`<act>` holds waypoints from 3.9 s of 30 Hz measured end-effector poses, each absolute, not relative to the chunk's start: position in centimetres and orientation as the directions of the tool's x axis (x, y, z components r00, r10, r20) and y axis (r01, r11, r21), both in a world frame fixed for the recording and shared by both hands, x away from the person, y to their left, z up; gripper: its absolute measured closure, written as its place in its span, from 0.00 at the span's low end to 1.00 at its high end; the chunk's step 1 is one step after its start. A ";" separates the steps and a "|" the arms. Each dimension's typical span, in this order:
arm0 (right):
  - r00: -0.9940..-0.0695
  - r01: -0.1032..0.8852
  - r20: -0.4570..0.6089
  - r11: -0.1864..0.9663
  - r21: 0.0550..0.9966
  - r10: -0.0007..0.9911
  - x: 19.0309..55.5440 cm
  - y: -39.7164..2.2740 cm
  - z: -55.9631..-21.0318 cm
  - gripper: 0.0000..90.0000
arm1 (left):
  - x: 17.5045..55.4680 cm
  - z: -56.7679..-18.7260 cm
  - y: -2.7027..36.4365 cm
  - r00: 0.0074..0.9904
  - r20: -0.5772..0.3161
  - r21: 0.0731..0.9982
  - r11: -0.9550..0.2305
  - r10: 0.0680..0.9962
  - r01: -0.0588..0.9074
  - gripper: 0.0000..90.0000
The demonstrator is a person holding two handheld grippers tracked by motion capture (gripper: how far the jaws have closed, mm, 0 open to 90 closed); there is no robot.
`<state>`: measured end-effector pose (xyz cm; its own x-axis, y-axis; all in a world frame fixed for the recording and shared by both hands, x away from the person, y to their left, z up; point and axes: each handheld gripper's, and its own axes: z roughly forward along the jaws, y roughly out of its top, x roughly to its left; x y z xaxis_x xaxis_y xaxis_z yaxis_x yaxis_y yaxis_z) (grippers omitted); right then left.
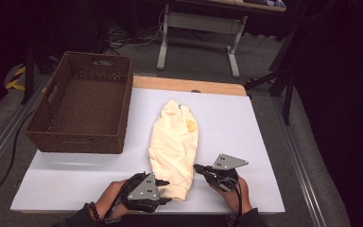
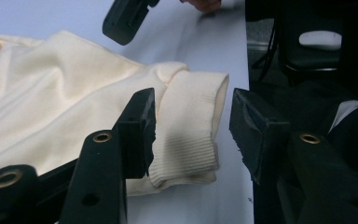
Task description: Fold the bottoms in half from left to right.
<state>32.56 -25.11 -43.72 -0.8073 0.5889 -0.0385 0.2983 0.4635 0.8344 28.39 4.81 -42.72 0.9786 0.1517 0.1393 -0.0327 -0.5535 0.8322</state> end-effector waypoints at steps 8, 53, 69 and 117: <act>-0.795 0.301 -0.057 0.474 0.828 0.604 34.4 -24.7 -43.4 1.00 | 30.0 -43.3 4.5 0.978 0.123 0.842 -0.539 0.169 -0.013 0.85; -0.562 0.517 -0.071 0.416 0.748 0.824 54.5 -20.5 -43.1 0.89 | 30.7 -45.9 2.7 0.989 0.093 0.779 -0.627 0.113 -0.001 1.00; -0.548 0.410 -0.061 0.331 0.850 0.834 51.7 -21.9 -40.5 0.95 | 29.8 -45.4 3.2 0.990 0.107 0.801 -0.598 0.097 -0.028 0.99; -0.909 0.265 -0.031 0.635 0.726 0.415 35.0 -19.1 -45.0 1.00 | 36.0 -46.2 6.8 0.903 0.080 0.776 -0.595 0.423 0.210 0.82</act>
<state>35.05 -19.12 -45.05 -0.9091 0.4154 -0.0308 0.2654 0.6346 0.7258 35.99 6.79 -46.20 0.9027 0.4228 0.0796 0.2100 -0.5945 0.7762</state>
